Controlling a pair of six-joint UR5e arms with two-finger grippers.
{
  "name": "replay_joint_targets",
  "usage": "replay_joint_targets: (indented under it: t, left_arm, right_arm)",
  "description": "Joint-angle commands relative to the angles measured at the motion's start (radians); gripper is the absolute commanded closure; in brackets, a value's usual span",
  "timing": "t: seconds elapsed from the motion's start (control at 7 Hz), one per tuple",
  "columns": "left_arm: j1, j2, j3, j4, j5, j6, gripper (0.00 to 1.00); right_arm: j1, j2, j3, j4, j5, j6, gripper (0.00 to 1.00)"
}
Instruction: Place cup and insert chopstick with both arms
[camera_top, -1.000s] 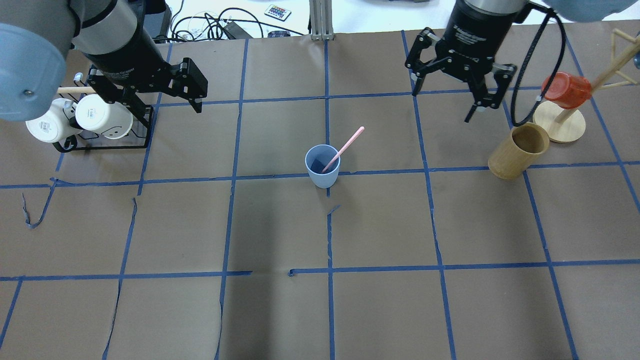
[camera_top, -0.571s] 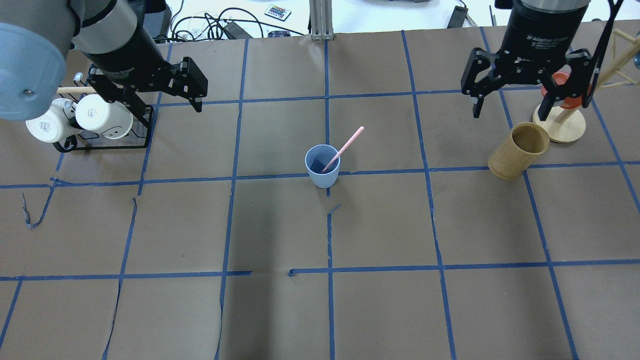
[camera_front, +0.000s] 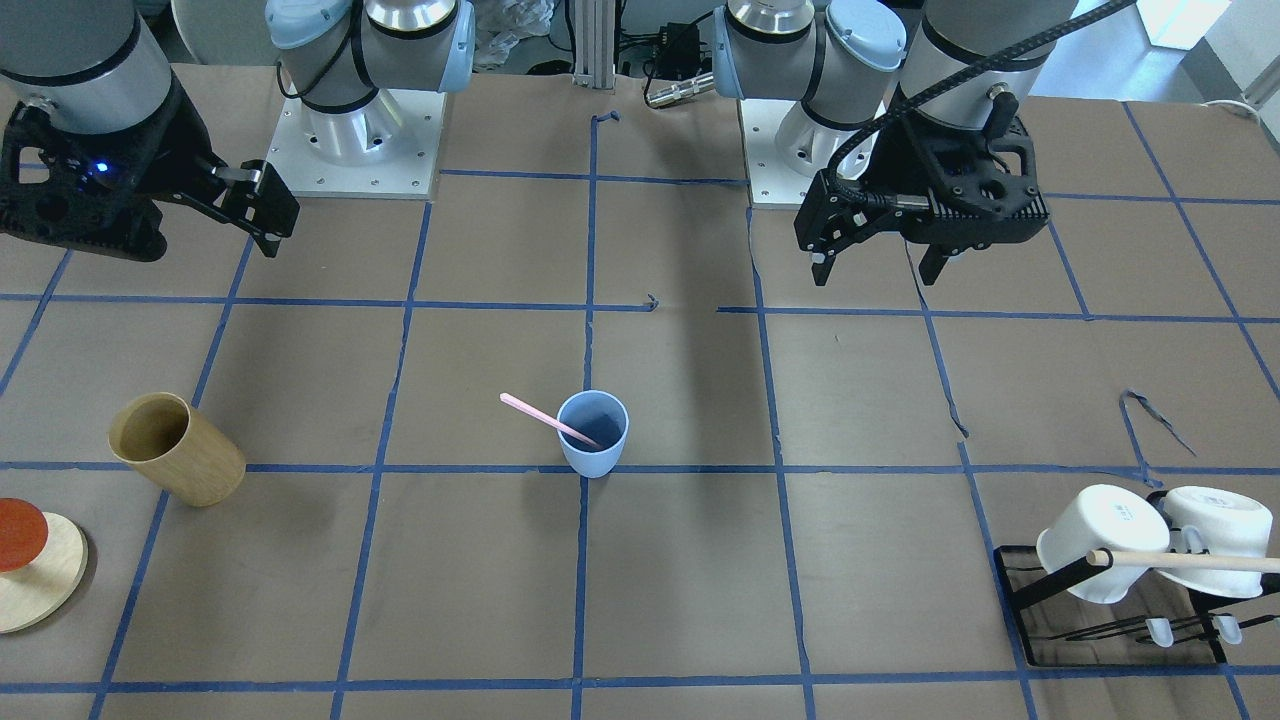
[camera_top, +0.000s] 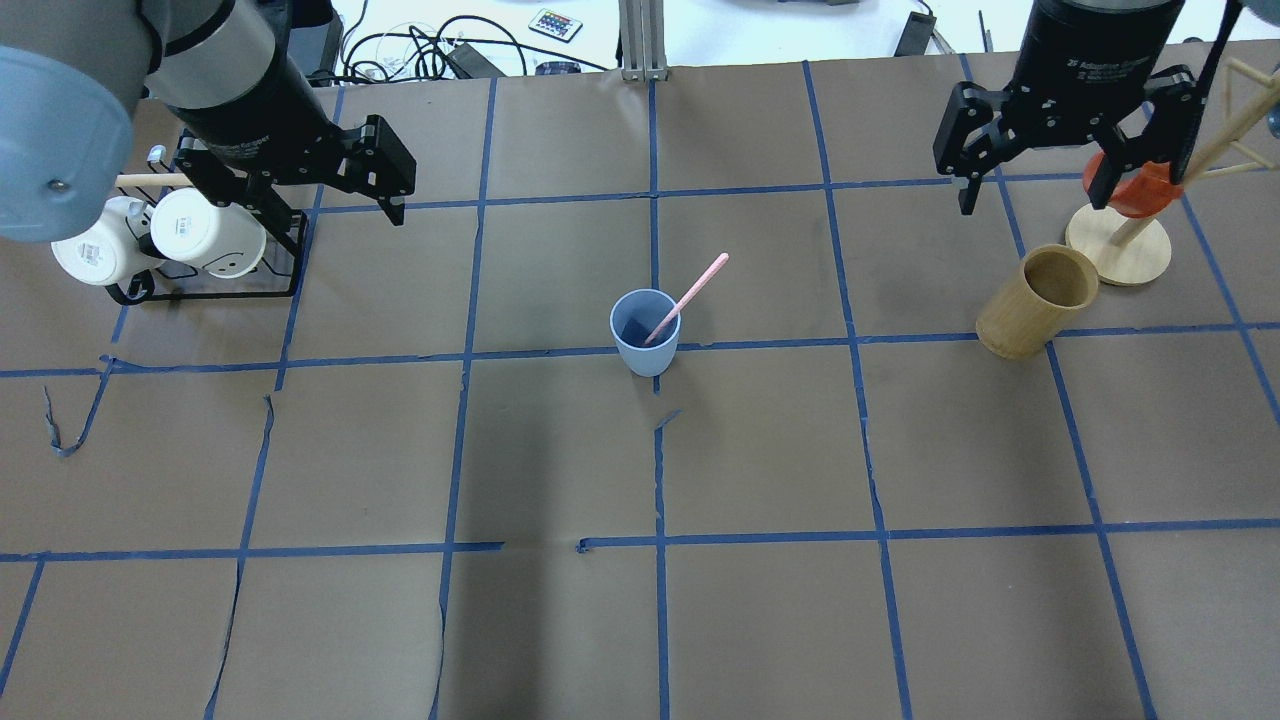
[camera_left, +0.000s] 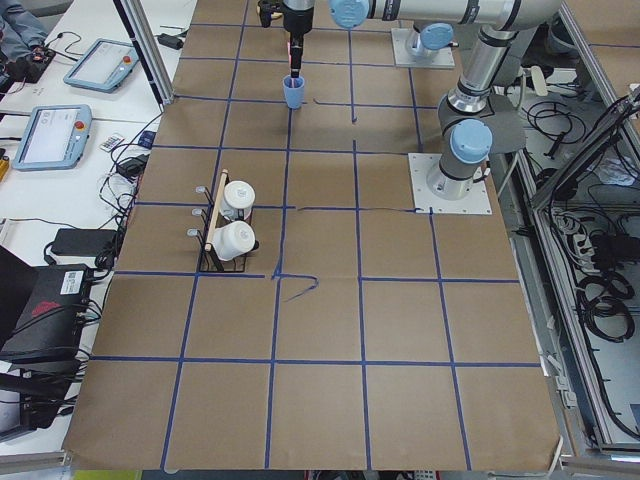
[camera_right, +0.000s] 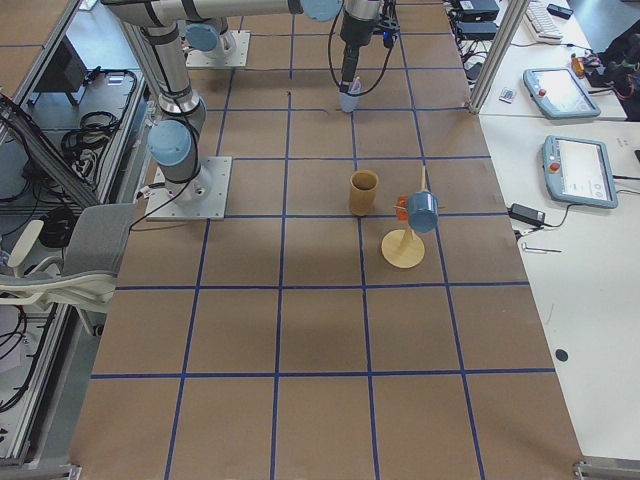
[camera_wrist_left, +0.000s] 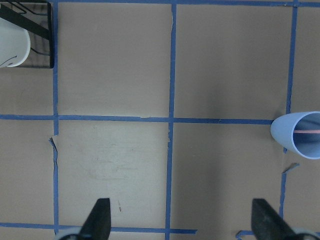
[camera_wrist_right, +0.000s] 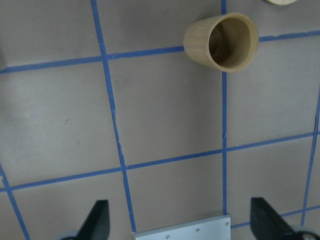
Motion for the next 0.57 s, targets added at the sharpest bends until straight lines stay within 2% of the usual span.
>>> replay_joint_targets:
  t: [0.0, 0.43]
  left_arm:
    - [0.000, -0.001, 0.000, 0.001, 0.000, 0.000, 0.00]
    - [0.000, -0.001, 0.000, 0.001, 0.000, 0.000, 0.00]
  right_arm:
    - [0.003, -0.012, 0.020, -0.059, 0.067, -0.012, 0.00]
    - [0.005, -0.023, 0.018, -0.065, 0.090, -0.092, 0.00]
